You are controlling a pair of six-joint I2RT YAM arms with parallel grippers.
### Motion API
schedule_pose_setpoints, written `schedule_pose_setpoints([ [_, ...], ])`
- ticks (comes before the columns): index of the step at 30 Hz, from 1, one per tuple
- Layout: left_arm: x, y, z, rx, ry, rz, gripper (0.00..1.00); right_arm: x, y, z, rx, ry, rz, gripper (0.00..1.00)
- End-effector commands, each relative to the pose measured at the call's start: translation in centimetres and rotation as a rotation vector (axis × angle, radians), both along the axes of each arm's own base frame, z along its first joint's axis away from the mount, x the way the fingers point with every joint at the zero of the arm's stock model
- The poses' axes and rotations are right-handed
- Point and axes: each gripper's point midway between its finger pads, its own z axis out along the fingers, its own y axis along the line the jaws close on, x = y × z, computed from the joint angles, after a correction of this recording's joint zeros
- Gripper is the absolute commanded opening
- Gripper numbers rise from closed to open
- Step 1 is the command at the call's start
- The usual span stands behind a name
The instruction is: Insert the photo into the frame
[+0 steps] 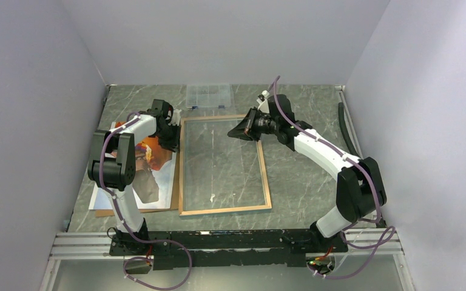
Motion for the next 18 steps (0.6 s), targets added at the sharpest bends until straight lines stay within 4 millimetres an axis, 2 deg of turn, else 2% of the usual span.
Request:
schedule_pose_setpoints([
  [1,-1.8,-1.1,-1.3,-0.041,0.075,-0.014,0.27,0.0,0.4,0.3,-0.045,-0.049,0.046,0.0],
  [18,-1.7,-1.1,-1.3,-0.042,0.078,-0.015,0.26,0.2,-1.6,-3.1,-0.124,-0.009,0.055,0.0],
])
